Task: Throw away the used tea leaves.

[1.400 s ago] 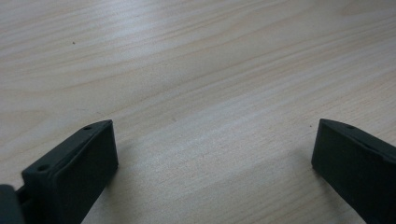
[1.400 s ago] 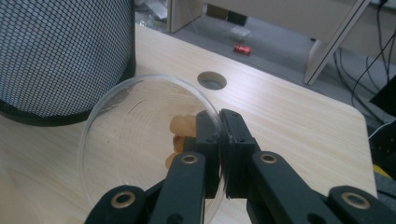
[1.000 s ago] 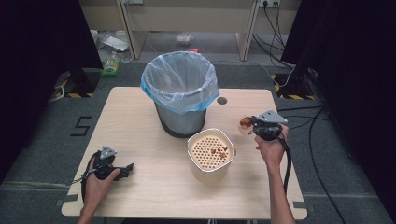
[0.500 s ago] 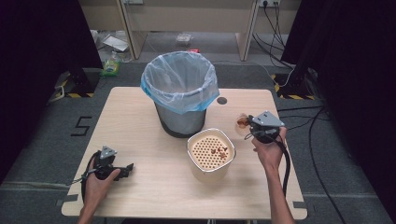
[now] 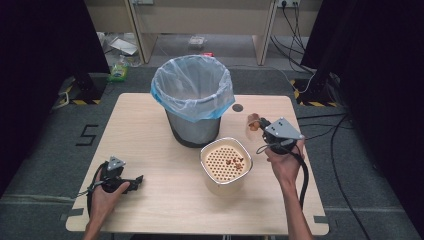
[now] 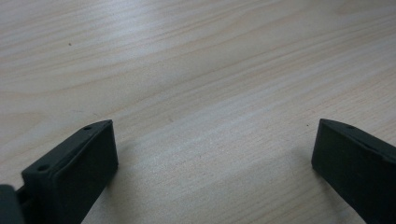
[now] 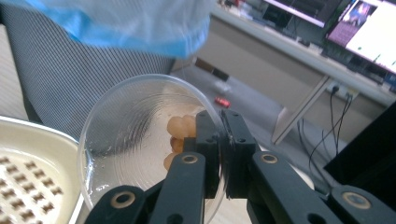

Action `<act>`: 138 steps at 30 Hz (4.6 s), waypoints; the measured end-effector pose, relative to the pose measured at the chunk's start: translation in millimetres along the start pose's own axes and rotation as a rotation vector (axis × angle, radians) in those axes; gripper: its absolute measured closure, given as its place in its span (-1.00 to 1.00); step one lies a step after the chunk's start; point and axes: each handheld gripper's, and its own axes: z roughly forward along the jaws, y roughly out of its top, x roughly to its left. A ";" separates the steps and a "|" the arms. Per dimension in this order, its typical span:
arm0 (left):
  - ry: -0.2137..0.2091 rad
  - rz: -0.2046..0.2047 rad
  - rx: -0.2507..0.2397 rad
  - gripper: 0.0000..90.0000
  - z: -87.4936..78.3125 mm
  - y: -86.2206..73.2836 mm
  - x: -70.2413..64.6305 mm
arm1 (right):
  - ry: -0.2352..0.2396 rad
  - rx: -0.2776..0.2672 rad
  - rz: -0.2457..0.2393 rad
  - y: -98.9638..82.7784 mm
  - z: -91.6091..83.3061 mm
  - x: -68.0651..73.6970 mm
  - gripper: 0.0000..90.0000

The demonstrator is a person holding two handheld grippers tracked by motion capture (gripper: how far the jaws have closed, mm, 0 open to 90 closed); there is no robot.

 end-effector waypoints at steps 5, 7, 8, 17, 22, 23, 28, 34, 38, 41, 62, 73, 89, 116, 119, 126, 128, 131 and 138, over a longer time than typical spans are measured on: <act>0.000 0.000 0.000 -1.00 0.0 0.0 0.0 | -0.014 -0.029 -0.044 9.4 -4.7 8.6 0.93; 0.000 0.000 0.000 -1.00 0.0 0.0 0.0 | -0.015 -0.037 -0.070 12.7 -4.3 14.8 0.93; 0.000 0.000 0.000 -1.00 0.0 0.0 0.0 | -0.025 -0.039 -0.111 15.8 -3.5 21.9 0.93; 0.000 0.000 0.000 -1.00 0.0 0.0 0.0 | -0.075 -0.089 -0.255 21.9 -1.8 46.3 0.93; 0.001 0.002 0.001 -1.00 -0.2 0.0 -0.1 | -0.101 -0.123 -0.299 23.5 -4.9 56.2 0.93; 0.001 0.003 0.002 -1.00 -0.3 0.0 0.0 | -0.109 -0.128 -0.310 23.7 -6.5 58.3 0.93; 0.001 0.003 0.002 -1.00 -0.2 -0.1 0.0 | -0.156 -0.160 -0.383 23.1 -15.5 66.5 0.93; 0.002 0.002 0.000 -1.00 -0.2 -0.1 -0.2 | -0.216 -0.150 -0.471 17.7 -15.3 78.2 0.93; 0.001 0.002 0.000 -1.00 -0.2 0.0 -0.2 | -0.288 -0.184 -0.602 16.7 -16.5 96.1 0.94; 0.003 0.004 0.000 -1.00 -0.3 -0.1 -0.4 | -0.304 -0.181 -0.629 12.8 -12.4 98.6 0.94; 0.002 0.003 0.000 -1.00 -0.3 -0.1 -0.3 | -0.403 -0.228 -0.844 -2.9 -6.2 112.2 0.94; 0.002 0.002 0.000 -1.00 -0.3 -0.1 -0.4 | -0.395 -0.235 -0.914 -17.3 3.7 123.5 0.94; 0.002 0.002 0.000 -1.00 -0.3 -0.1 -0.4 | -0.455 -0.280 -0.981 -12.6 -2.4 125.8 0.94; 0.002 0.000 0.000 -1.00 -0.3 -0.2 -0.3 | -0.476 -0.347 -1.075 -7.1 -1.2 139.7 0.94; 0.003 0.000 -0.001 -1.00 -0.4 -0.2 -0.5 | -0.481 -0.336 -1.082 -8.5 1.1 139.5 0.94; 0.003 -0.001 -0.002 -1.00 -0.3 -0.2 -0.5 | -0.478 -0.299 -1.027 -9.0 0.3 127.8 0.94; 0.003 0.000 0.000 -1.00 -0.4 -0.2 -0.4 | -0.435 -0.268 -0.927 -6.2 -0.3 118.5 0.94; 0.003 0.001 0.000 -1.00 -0.4 -0.2 -0.4 | -0.398 -0.241 -0.775 -1.7 -3.1 103.2 0.94; 0.003 0.001 0.000 -1.00 -0.4 -0.2 -0.4 | -0.303 -0.168 -0.505 2.7 -2.0 74.4 0.94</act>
